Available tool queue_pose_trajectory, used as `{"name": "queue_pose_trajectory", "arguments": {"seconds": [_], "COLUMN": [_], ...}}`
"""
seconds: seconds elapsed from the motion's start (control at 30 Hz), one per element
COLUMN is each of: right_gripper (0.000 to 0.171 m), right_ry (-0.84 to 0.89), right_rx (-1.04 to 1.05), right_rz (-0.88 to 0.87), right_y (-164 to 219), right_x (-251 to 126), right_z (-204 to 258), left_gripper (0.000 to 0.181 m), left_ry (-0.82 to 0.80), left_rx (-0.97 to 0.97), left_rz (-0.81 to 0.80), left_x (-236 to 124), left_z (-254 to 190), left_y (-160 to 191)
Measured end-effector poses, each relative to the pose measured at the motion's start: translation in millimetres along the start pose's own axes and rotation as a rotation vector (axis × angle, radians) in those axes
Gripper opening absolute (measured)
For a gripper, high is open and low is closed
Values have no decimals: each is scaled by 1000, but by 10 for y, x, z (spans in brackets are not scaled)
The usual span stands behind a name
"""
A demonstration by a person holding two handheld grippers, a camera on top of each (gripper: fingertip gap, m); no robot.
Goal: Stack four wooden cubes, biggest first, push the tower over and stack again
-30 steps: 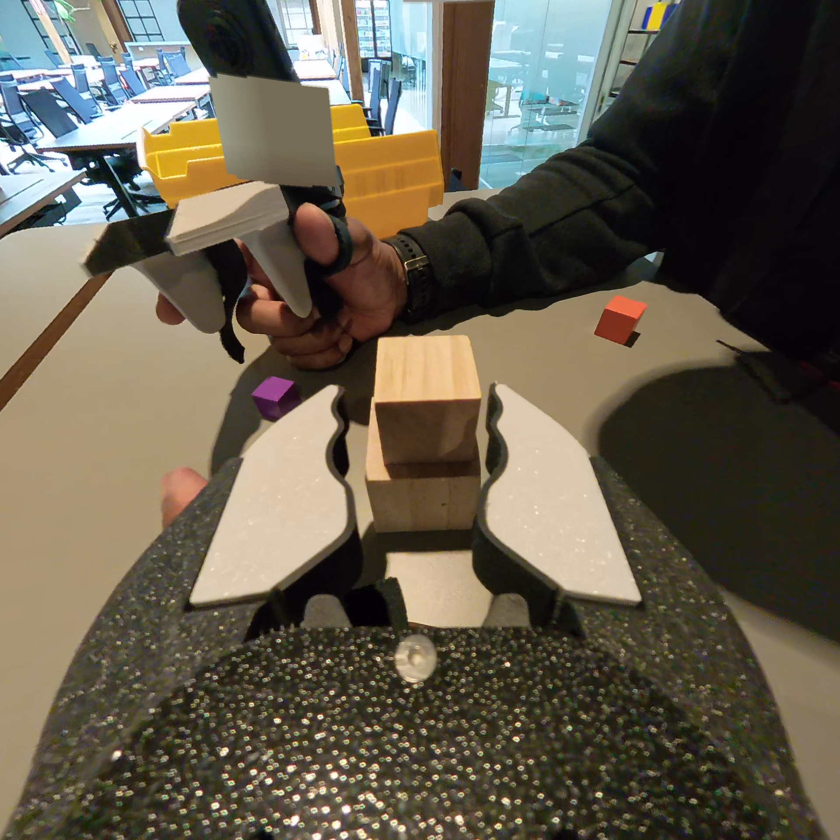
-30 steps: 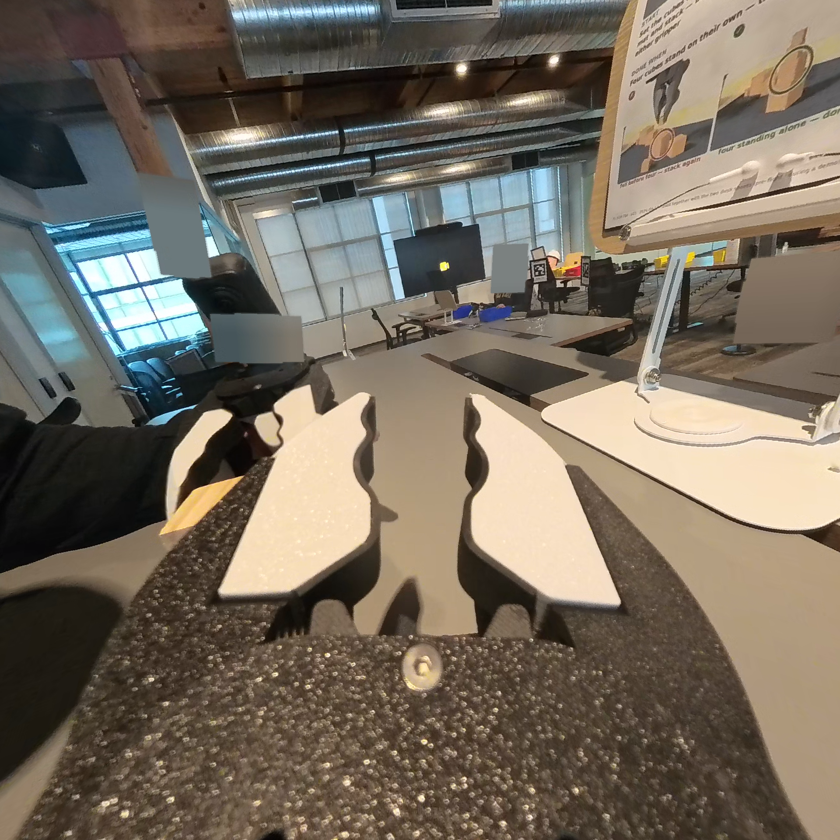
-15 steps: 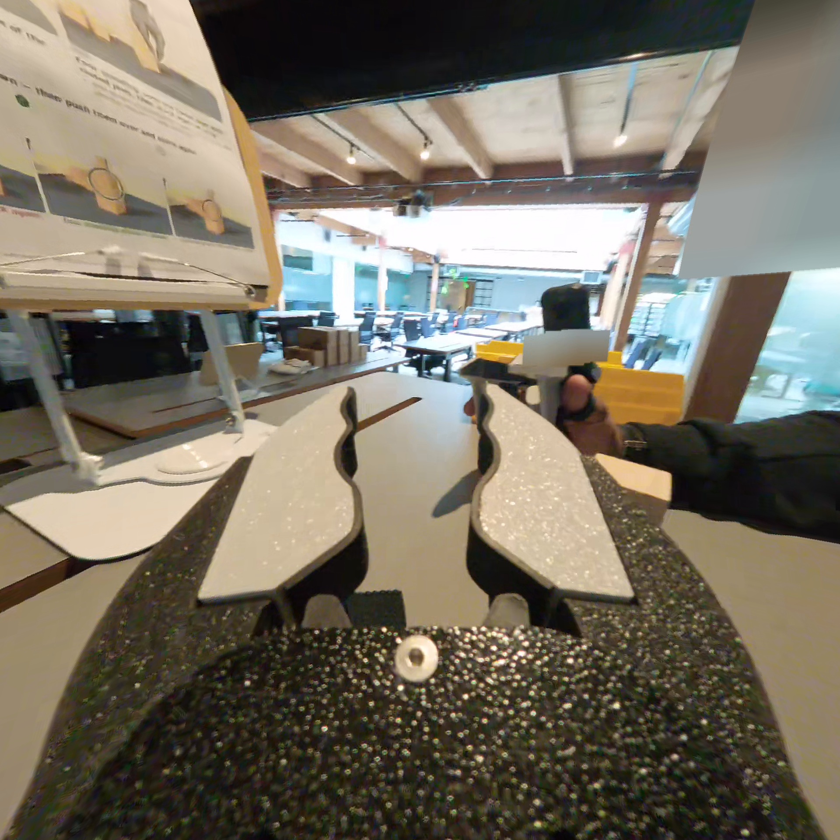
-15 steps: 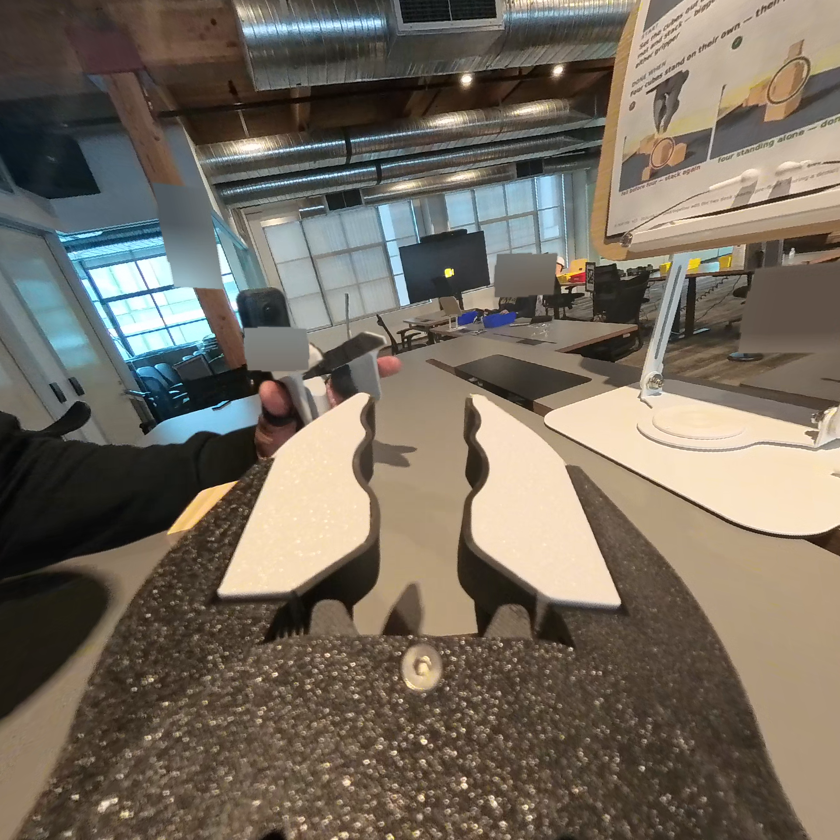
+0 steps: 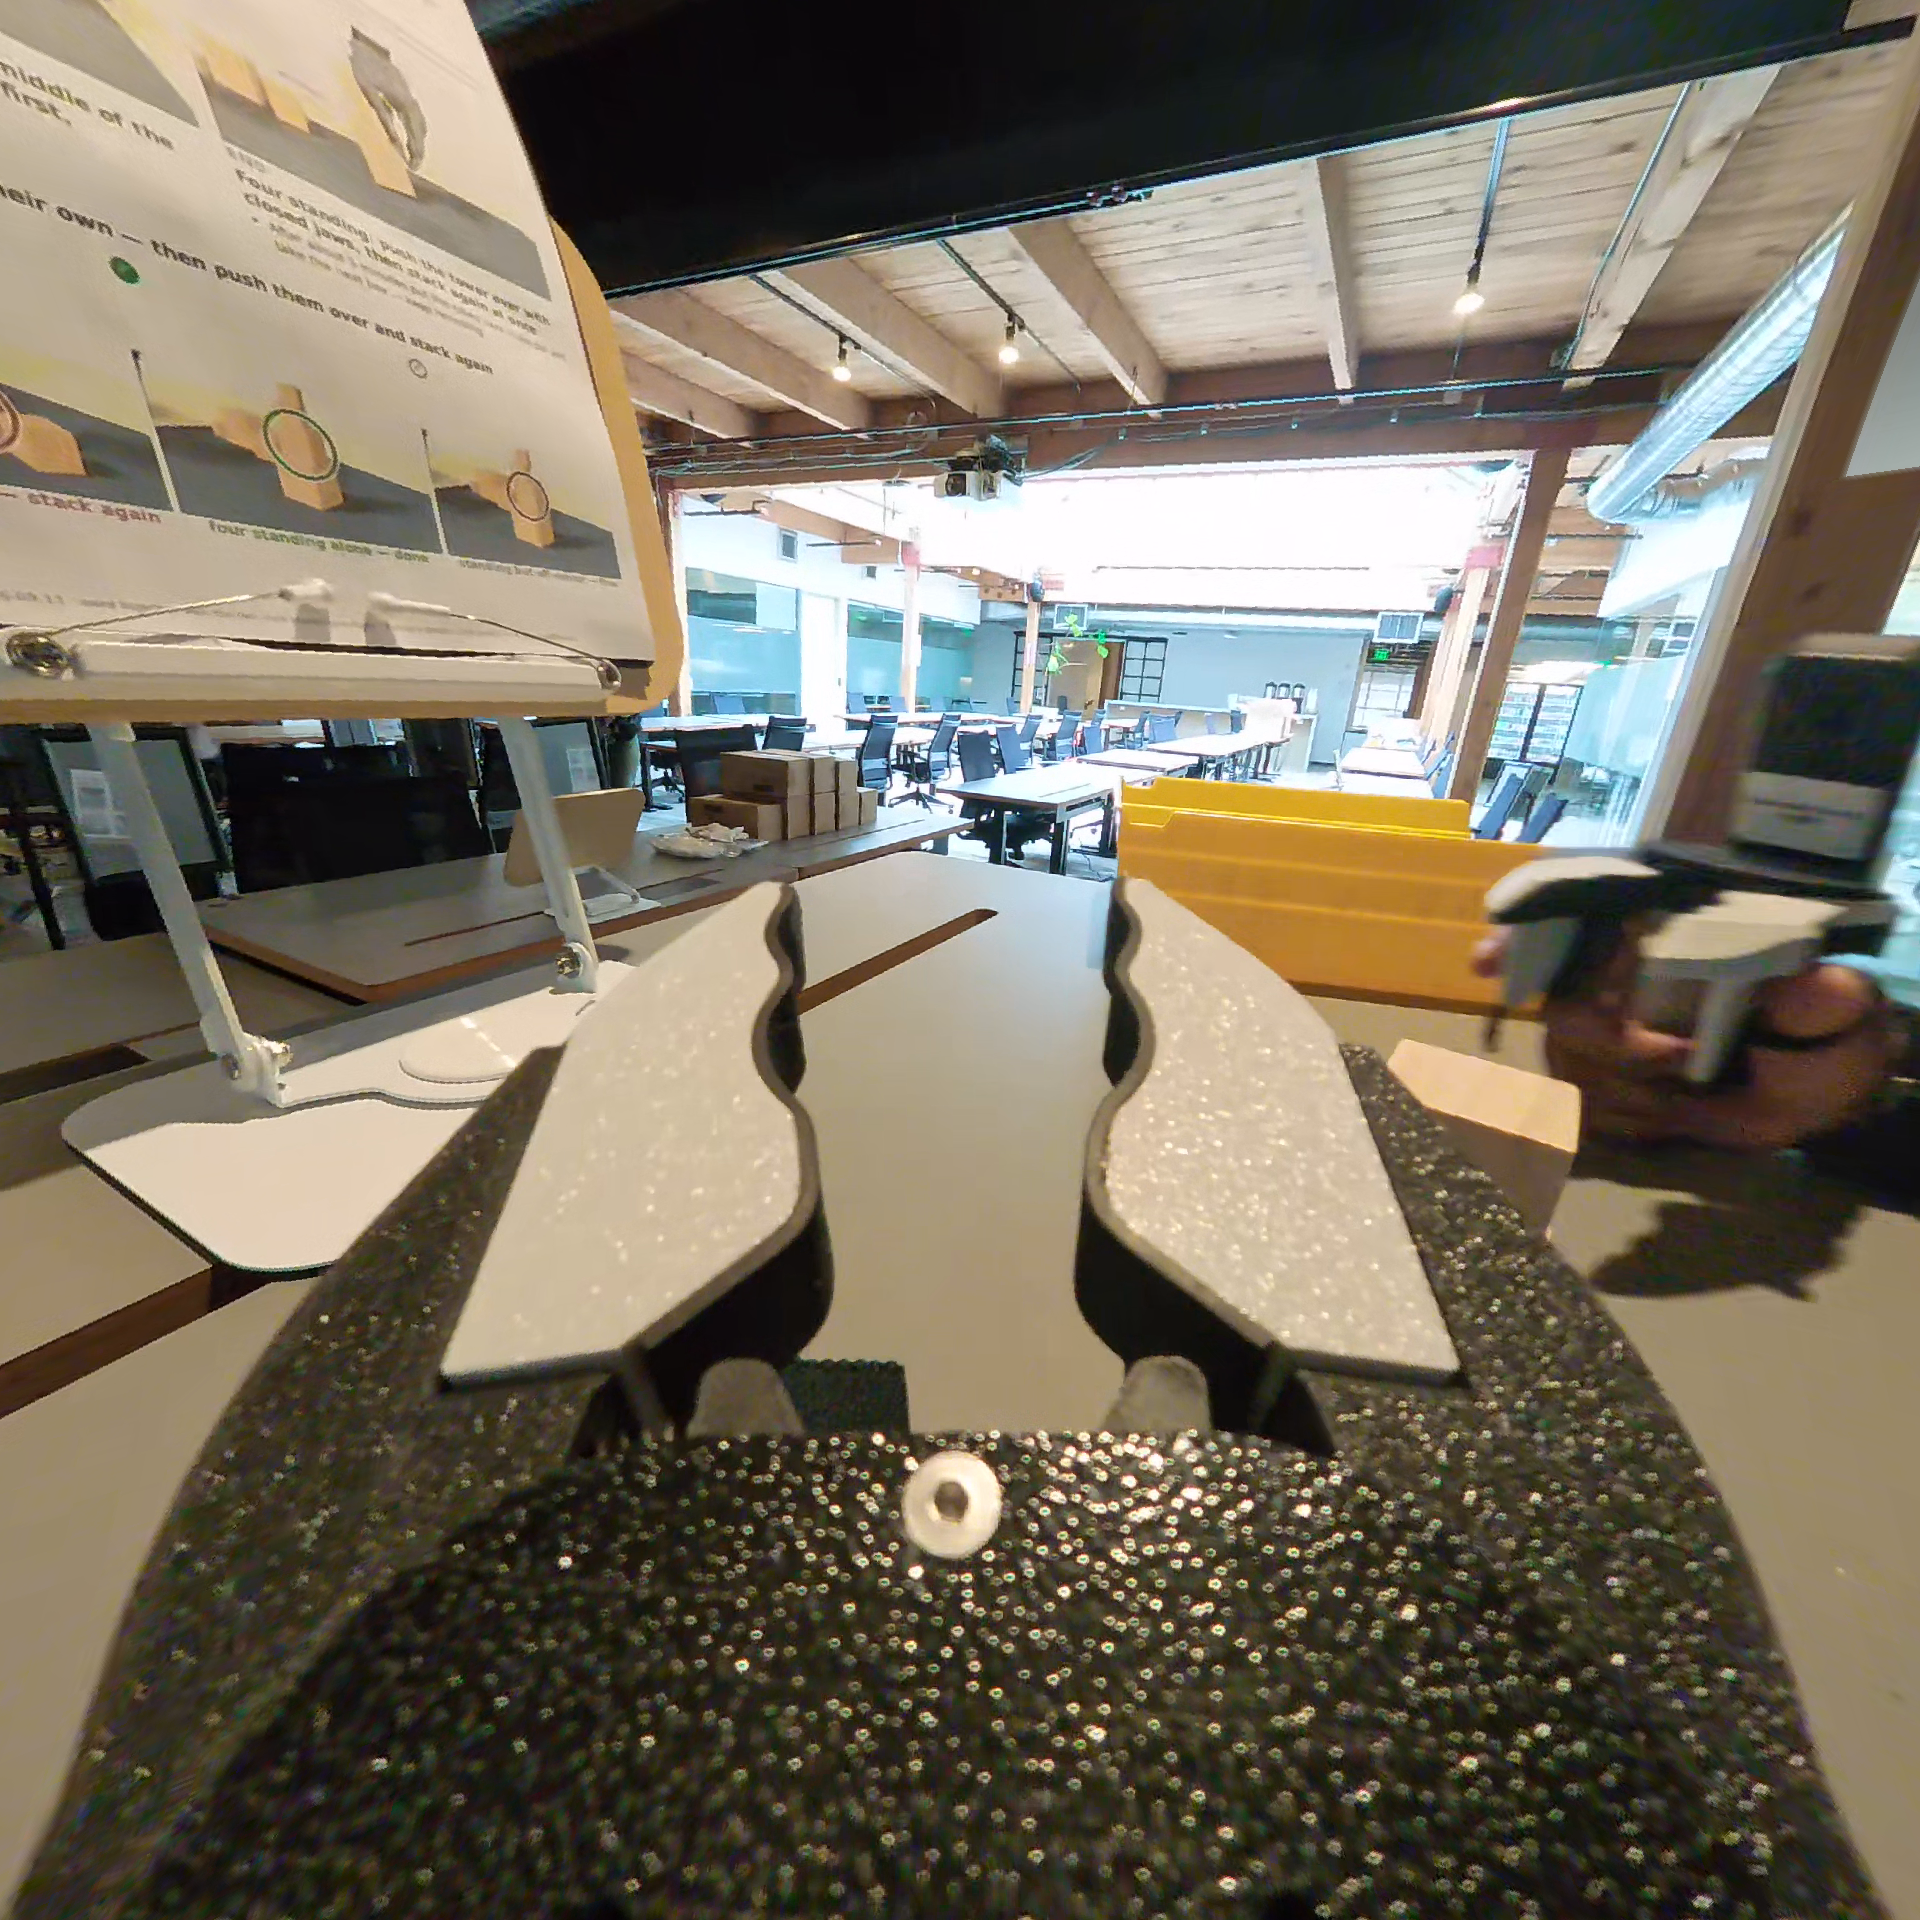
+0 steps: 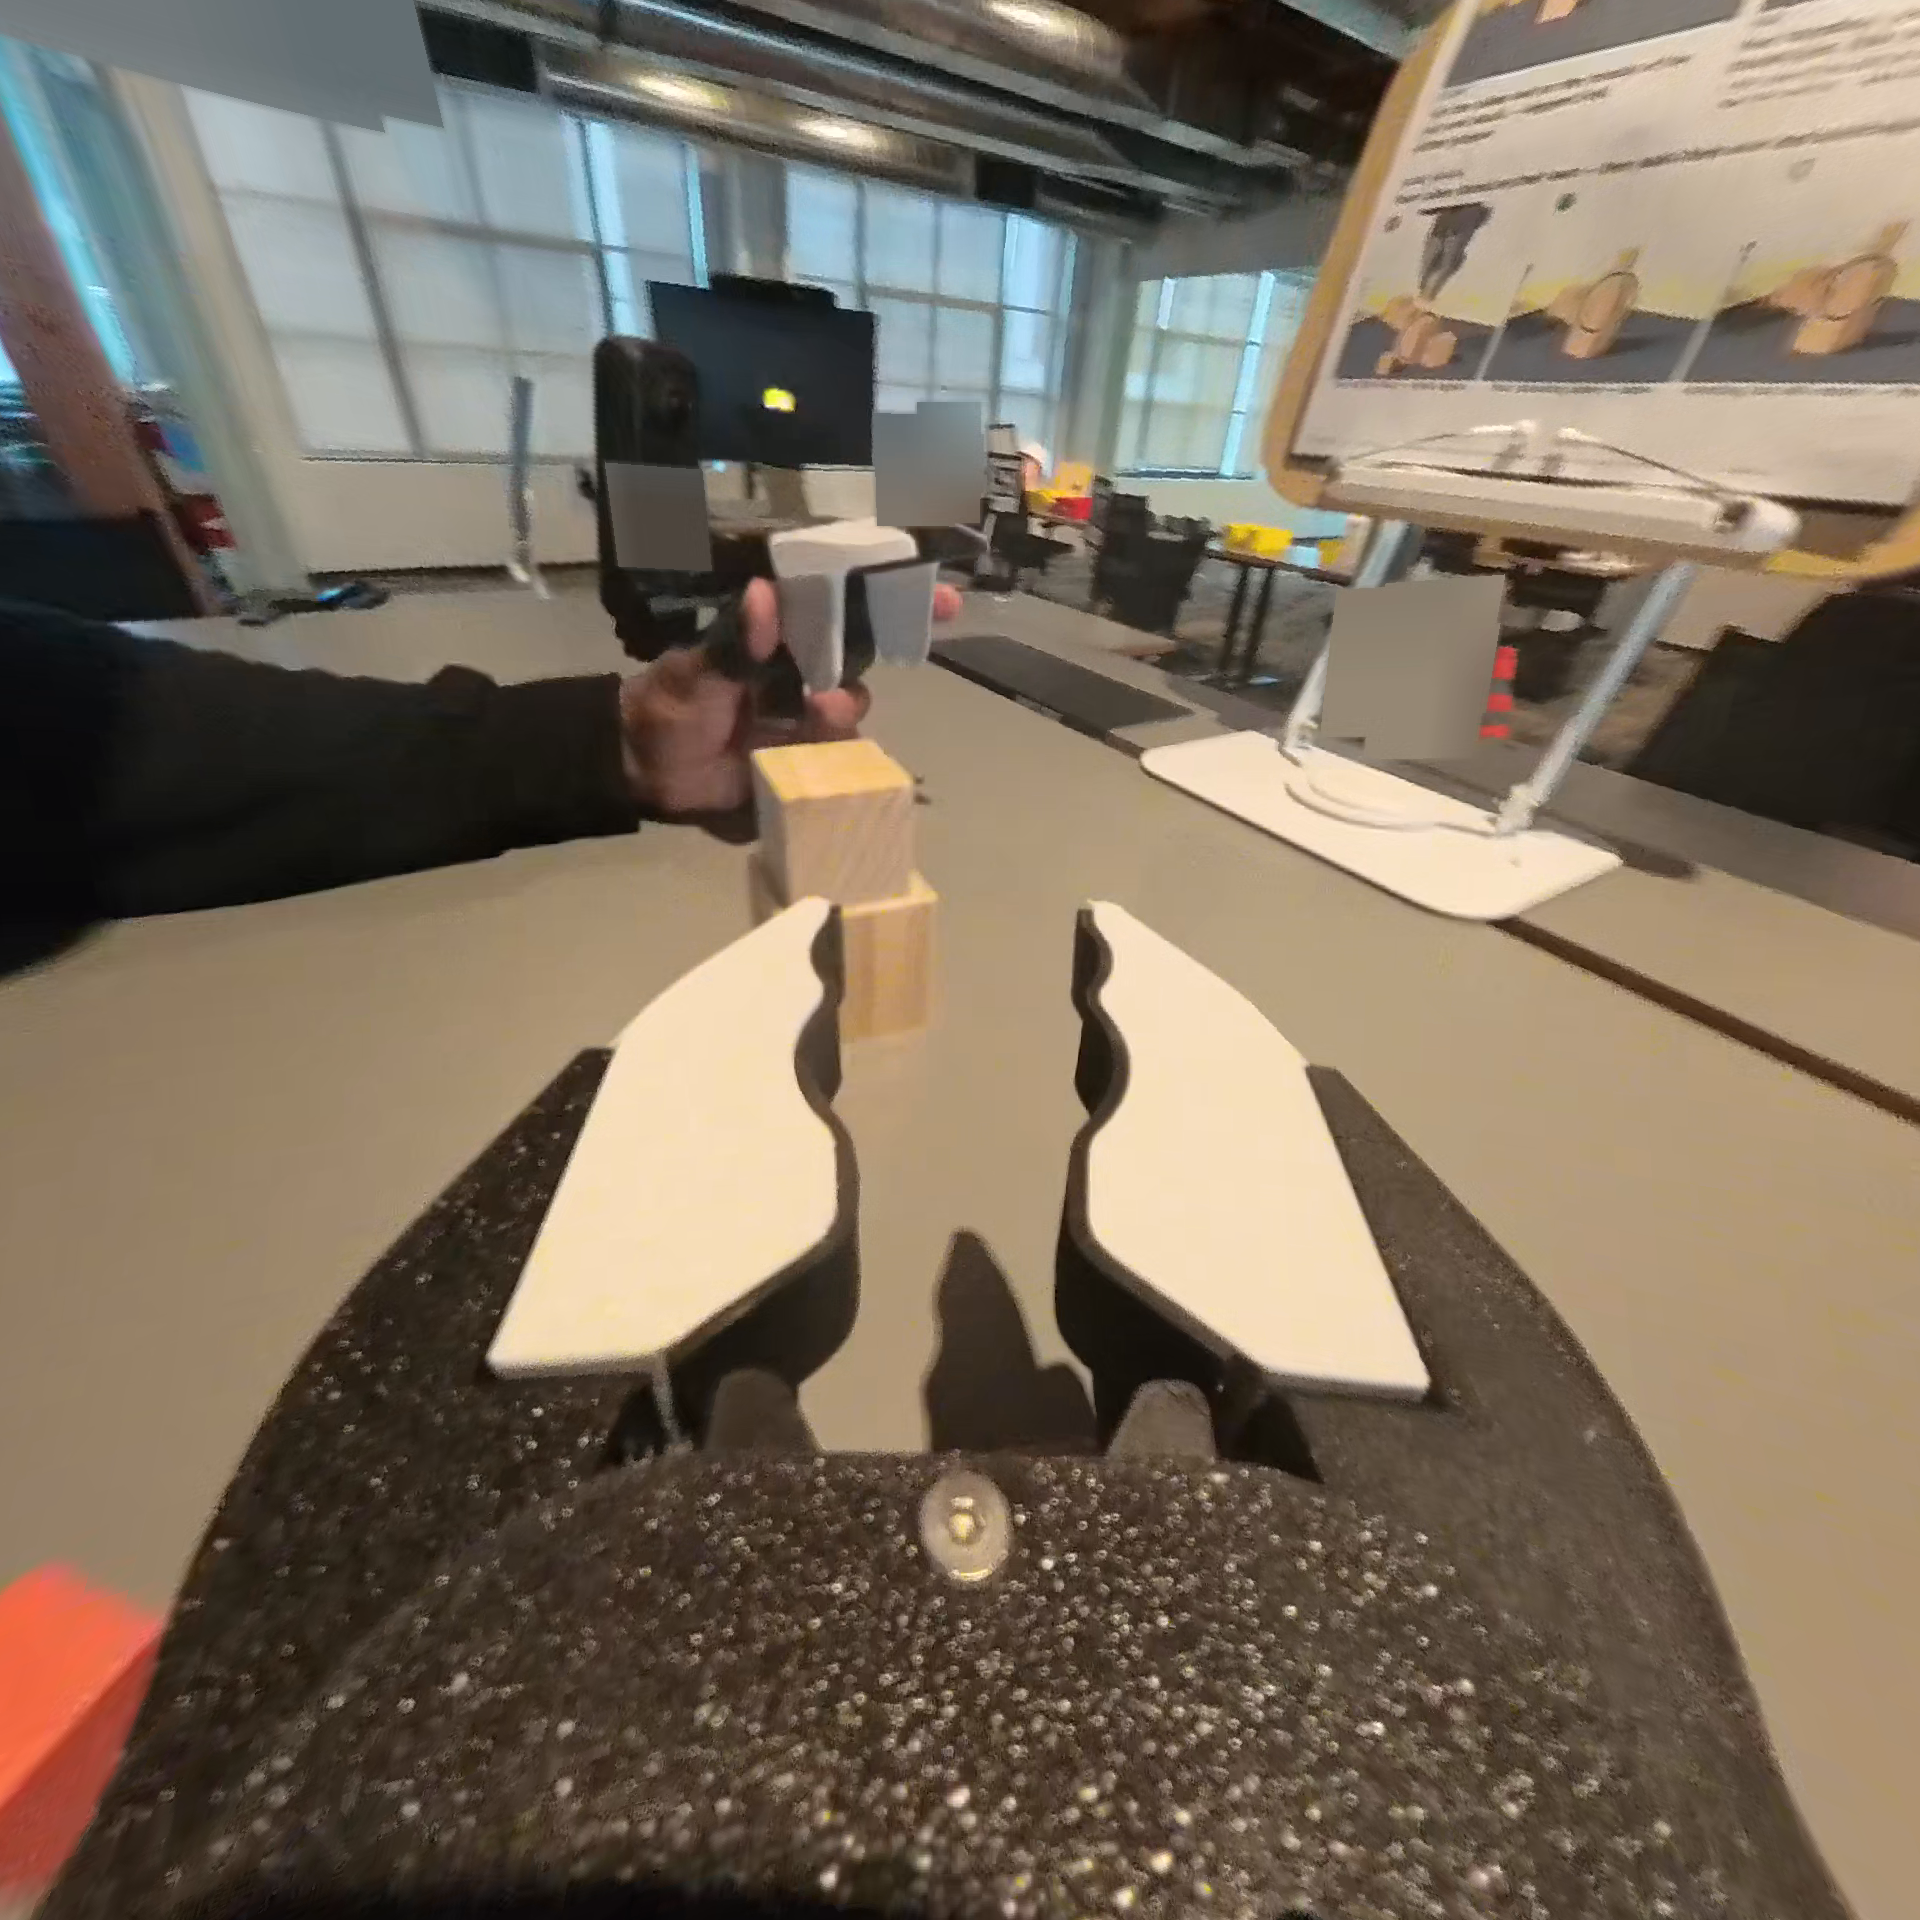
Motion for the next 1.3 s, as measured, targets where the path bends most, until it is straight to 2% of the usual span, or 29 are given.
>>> {"name": "queue_pose_trajectory", "arguments": {"seconds": [0.13,0.23,0.47,0.53,0.67,0.7,0.73,0.77,0.9,1.0,1.17,1.3], "right_gripper": [41,40,43,43,50,46,31,29,29,29,29,29], "right_ry": [92,138,259,270,284,291,298,306,207,147,-130,-311], "right_rx": [73,142,202,176,116,100,81,54,21,-50,-182,-215], "right_rz": [-26,18,273,343,593,665,729,758,728,607,426,366], "right_y": [5,39,194,233,382,431,474,492,400,30,-773,-915], "right_x": [-647,-944,-1002,-937,-731,-678,-632,-589,-416,-207,441,997], "right_z": [464,788,1362,1424,1435,1429,1420,1404,1243,887,349,87], "left_gripper": [55,55,53,52,50,50,50,50,50,50,49,49], "left_ry": [3,4,3,3,2,3,2,1,2,4,8,13], "left_rx": [-5,6,16,26,32,31,29,27,18,10,-4,-23], "left_rz": [6,13,11,10,-3,-5,-6,-8,-4,1,-5,-14], "left_x": [13,32,34,32,20,18,16,14,20,25,18,9], "left_z": [11,11,1,-9,-15,-14,-11,-9,2,11,25,44], "left_y": [3,8,6,4,-1,-2,-2,-4,-1,2,1,-2]}}
Point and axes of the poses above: each gripper's, where its closed fingertips meet, x out along the fingers, y out of its underside, z = x × y across the jaws, the point moved 8 cm from there along -x, back along the fingers, and after that the axes turned 4 degrees about x, right-handed, at the moved point
